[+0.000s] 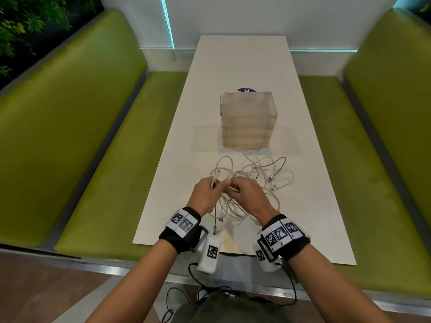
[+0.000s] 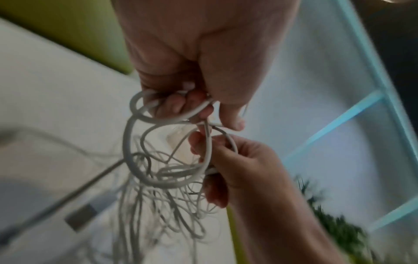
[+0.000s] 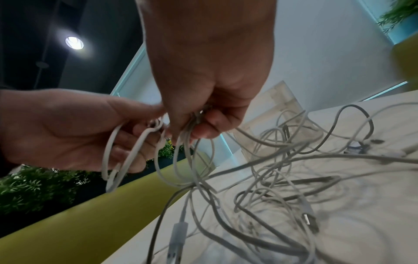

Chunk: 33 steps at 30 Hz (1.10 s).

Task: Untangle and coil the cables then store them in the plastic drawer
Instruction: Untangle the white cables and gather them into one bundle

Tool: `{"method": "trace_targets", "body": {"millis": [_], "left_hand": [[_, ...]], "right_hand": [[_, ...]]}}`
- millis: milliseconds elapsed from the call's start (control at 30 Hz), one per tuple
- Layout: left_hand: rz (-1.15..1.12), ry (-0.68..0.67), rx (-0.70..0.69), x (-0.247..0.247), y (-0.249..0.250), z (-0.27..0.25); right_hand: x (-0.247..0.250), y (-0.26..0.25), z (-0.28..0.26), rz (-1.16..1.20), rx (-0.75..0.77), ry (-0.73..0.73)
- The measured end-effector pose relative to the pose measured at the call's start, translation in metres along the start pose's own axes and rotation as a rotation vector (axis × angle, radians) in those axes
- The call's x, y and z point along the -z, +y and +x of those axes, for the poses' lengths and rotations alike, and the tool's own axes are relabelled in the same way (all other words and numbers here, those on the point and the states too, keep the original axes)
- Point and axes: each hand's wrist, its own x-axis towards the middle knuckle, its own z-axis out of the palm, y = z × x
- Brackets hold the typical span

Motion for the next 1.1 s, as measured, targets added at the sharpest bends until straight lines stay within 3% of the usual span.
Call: {"method": "trace_targets", "body": {"millis": [167, 367, 433, 633, 833, 1000, 1100], "left_hand": [[-0.173, 0.028, 0.061, 0.002, 0.007, 0.001], [-0.279, 0.272, -0.017, 0.018, 0.024, -0.006], [-0.286, 0.290, -0.040, 0.031, 0.028, -0.005], [-0.106, 0.101, -0.088, 0.041, 0.016, -0.022], [0.064, -0.173, -0.128, 0.038, -0.008, -0.048], [0.071, -0.235, -0.128, 0.040, -0.015, -0.063], [0.047, -0.263, -0.113, 0.037, -0.020, -0.070]], "right_hand": [[-0.007, 0.002, 0.002, 0.032, 0.006, 0.020], [-0.010, 0.025, 0.006, -0.103, -0.107, -0.014], [-0.010, 0.034, 0.003, -0.064, -0.126, -0.023], [0.002, 0.030, -0.008, 0.072, -0.015, -0.124], [0.035, 0.002, -0.037, 0.272, 0.036, -0.069], [0.044, 0.001, -0.056, 0.134, -0.070, -0.217], [0.046, 0.000, -0.069, 0.266, -0.116, -0.244]]}}
